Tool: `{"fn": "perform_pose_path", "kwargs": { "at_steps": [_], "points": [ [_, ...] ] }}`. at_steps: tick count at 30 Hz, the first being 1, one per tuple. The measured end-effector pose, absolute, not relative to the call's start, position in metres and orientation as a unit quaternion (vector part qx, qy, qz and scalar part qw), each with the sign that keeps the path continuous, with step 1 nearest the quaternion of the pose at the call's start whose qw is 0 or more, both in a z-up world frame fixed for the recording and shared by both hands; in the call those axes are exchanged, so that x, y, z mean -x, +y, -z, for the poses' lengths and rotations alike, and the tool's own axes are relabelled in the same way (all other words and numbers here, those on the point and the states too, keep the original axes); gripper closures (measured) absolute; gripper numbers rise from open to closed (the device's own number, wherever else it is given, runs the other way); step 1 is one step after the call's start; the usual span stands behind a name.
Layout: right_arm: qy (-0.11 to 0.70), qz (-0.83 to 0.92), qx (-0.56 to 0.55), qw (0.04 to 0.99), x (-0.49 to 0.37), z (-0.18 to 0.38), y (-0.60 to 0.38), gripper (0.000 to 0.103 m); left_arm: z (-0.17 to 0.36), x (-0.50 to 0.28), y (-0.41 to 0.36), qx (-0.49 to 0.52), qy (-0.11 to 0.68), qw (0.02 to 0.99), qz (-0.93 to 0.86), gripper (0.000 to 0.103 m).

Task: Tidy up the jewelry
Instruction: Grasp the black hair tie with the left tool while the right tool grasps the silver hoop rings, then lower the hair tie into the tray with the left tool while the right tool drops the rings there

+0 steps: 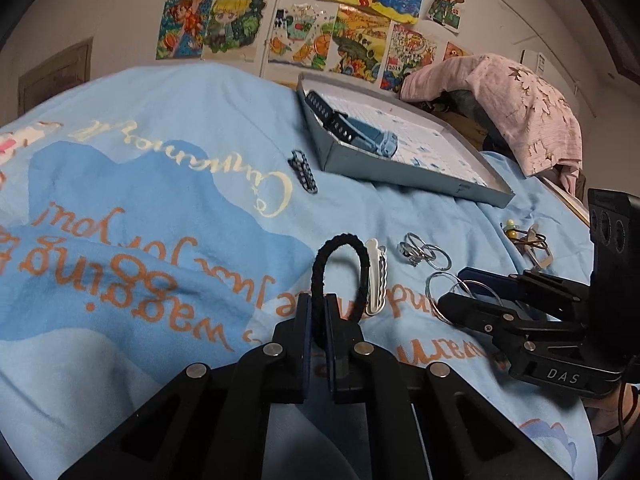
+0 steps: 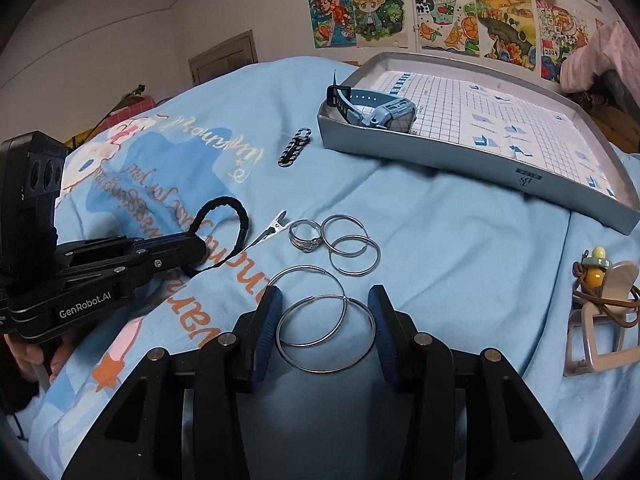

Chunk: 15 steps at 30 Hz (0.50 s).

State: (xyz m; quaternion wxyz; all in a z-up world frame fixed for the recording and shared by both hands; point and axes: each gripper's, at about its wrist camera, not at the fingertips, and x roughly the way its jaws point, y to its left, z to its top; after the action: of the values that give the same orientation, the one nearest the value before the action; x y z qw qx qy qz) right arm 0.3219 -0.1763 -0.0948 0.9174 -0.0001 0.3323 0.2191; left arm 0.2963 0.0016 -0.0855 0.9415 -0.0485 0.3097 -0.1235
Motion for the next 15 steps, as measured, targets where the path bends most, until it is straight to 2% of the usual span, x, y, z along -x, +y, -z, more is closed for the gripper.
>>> {"fn": "perform_pose_path", "kwargs": {
  "at_steps": [15],
  "points": [
    [0.275,-0.2,-0.019,0.94,-0.312,0.074,-0.195,0.063,0.062,-0.275,0.003,0.039,0.256,0.96,0.11,0.097]
  ]
}}
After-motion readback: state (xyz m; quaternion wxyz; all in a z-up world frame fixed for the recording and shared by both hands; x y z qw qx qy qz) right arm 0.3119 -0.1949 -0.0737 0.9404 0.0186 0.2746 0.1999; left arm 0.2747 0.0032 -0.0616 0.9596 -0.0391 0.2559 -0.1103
